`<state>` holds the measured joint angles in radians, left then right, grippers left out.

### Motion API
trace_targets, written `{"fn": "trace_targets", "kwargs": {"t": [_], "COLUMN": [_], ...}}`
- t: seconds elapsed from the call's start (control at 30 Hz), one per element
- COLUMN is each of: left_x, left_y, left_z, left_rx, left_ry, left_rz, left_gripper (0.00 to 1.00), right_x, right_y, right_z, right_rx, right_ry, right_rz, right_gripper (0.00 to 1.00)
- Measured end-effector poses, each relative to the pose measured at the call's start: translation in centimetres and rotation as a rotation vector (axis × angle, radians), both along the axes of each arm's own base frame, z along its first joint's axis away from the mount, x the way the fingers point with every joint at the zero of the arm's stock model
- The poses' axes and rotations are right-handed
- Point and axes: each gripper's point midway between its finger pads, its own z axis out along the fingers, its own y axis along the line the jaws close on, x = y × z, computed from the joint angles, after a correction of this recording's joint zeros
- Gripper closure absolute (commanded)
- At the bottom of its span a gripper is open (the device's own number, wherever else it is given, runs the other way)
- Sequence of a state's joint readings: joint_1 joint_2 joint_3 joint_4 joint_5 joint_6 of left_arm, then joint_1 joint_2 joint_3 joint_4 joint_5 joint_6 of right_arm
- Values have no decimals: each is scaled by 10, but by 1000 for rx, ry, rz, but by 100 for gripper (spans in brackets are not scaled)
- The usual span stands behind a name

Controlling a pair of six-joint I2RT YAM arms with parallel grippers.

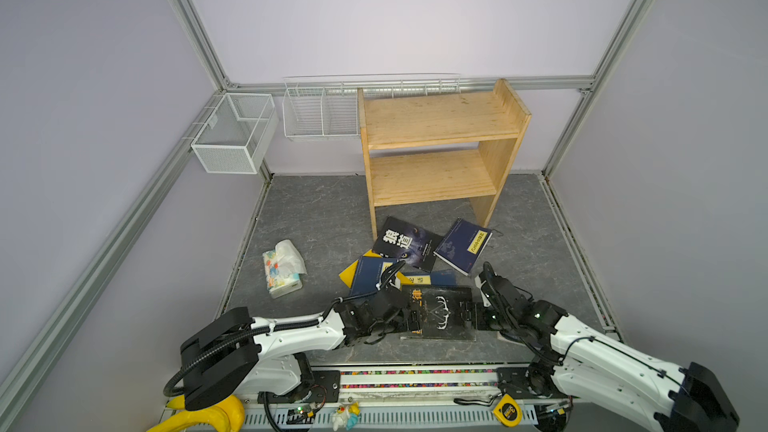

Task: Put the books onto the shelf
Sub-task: 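Reach both grippers down toward the black book with yellow title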

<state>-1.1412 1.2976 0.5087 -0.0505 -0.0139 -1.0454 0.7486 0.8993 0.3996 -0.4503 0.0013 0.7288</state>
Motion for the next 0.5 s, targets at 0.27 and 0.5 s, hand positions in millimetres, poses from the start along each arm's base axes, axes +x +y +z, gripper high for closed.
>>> {"fn": "trace_targets", "kwargs": {"t": [0.27,0.5], "left_x": [2,1], "left_y": [-20,-20], "left_z": [-7,-5], "left_rx": [-22,-17], "left_ry": [-8,-24], "left_rz": [-44,-78], "left_gripper": [10,15], "right_x": [10,30], "right_y": [19,25], "right_z": [-11,-9], "right_rx": [28,48], "right_ry": [18,-9], "right_rz": [44,30], "right_gripper": [3,1]}}
